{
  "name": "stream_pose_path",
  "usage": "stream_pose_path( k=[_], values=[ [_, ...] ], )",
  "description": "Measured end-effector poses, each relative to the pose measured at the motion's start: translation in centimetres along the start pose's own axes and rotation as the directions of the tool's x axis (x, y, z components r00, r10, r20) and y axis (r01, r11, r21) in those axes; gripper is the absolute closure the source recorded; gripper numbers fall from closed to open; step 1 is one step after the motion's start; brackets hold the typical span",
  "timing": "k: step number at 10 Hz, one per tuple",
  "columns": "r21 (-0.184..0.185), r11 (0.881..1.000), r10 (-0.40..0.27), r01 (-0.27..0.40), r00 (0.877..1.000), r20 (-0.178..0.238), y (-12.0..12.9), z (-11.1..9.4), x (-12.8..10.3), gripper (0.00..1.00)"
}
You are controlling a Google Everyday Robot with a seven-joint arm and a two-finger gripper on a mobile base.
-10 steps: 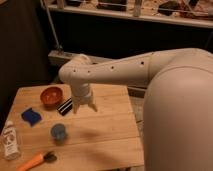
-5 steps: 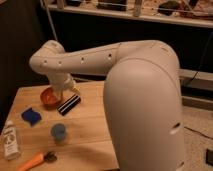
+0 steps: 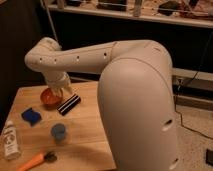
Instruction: Push the eraser across the table
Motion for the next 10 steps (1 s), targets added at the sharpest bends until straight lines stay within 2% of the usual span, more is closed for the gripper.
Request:
stream_pose_path(
  k=[1,2,3,7,10],
  values=[
    [0.0,1.0,0.0,0.0,1.0,0.0,0.0,0.0,0.0,0.81],
    [0.0,1.0,0.001,-0.001,1.0,0.0,-0.1,0.0,0.0,0.95],
    [0.001,1.0,0.001,-0.001,1.0,0.0,-0.1,0.0,0.0,0.99],
    [0.001,1.0,0.001,-0.001,1.0,-0.001,-0.1,0.1,0.0,1.0],
    [-0.03,0.999,-0.015,0.016,1.0,0.025,1.0,0.2,-1.2,1.0]
  ],
)
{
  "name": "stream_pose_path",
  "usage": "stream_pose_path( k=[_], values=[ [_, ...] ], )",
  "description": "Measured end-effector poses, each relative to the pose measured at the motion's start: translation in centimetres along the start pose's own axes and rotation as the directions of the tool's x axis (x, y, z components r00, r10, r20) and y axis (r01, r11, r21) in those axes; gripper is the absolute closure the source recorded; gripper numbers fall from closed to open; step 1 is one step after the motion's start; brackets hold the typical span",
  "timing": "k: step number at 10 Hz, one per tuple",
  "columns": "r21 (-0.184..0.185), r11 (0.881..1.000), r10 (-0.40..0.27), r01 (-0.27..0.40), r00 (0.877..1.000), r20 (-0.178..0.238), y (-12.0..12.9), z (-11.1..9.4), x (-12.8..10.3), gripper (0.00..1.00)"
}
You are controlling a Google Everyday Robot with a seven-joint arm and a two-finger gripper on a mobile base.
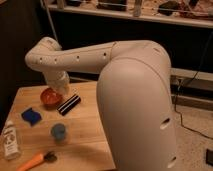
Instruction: Push the eraser across the table
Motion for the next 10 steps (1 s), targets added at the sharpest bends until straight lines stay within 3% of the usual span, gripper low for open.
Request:
stream_pose_path(
  k=[5,10],
  values=[
    [-0.089,0.996,-0.017,0.017,1.0,0.007,1.4,2.4,-0.8,1.0],
    [-0.114,0.991,-0.074,0.068,0.996,-0.045,2.8,7.1,-0.2,1.0]
  ],
)
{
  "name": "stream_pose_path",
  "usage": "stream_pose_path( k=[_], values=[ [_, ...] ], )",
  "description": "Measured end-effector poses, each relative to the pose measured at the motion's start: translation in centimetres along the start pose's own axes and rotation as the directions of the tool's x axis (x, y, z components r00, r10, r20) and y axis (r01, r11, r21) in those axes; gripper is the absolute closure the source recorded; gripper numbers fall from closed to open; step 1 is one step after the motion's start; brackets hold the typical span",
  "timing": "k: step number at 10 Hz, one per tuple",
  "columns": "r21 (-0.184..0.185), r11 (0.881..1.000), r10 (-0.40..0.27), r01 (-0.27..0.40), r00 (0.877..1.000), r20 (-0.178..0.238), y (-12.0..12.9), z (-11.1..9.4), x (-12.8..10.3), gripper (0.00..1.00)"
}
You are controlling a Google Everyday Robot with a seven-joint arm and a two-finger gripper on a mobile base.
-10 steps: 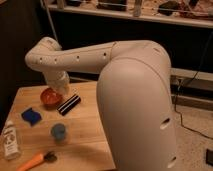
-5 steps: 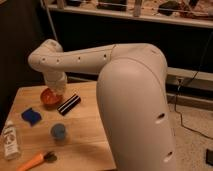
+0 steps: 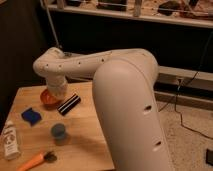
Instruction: Push the eraser across the table
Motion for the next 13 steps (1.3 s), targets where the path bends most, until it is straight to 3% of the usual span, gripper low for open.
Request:
stream_pose_path(
  k=[4,8,11,13],
  values=[
    [-0.029,0.998,-0.057,0.056,0.996,-0.063,2.5,3.3,0.8,1.0],
    [-0.167,0.985,-0.053,0.041,0.996,-0.068,5.7,4.4,0.6,1.0],
    [-0.158,0.984,-0.105,0.085,0.987,-0.123,5.8,5.6,2.6,1.0],
    [-0.12,0.984,-0.153,0.132,0.97,-0.189,5.5,7.0,4.2,1.0]
  ],
)
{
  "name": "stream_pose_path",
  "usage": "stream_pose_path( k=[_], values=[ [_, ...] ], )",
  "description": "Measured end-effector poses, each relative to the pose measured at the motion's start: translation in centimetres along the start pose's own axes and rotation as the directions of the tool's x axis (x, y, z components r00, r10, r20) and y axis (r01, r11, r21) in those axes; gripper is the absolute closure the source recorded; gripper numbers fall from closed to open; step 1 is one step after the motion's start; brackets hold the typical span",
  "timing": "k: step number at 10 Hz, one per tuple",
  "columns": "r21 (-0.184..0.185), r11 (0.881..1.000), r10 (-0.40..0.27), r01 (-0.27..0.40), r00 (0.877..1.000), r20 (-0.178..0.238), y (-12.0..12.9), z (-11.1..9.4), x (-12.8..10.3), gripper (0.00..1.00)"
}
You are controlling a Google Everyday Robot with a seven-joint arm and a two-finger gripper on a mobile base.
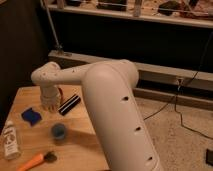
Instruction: Push the eraser across the table
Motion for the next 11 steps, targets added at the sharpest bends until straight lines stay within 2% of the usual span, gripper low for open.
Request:
stream_pose_path(
  k=[2,4,7,11],
  values=[
    [0.014,1.0,-0.012,0.012,0.999,-0.033,-0.4,1.2,0.0,1.0],
    [0.013,1.0,-0.017,0.018,0.999,-0.047,-0.4,2.0,-0.4,1.0],
    [0.013,1.0,-0.005,0.006,0.999,-0.034,-1.0,3.1,-1.2,1.0],
    [0.051,0.999,-0.006,0.007,1.0,-0.016,-2.1,4.8,-1.5,1.0]
  ],
)
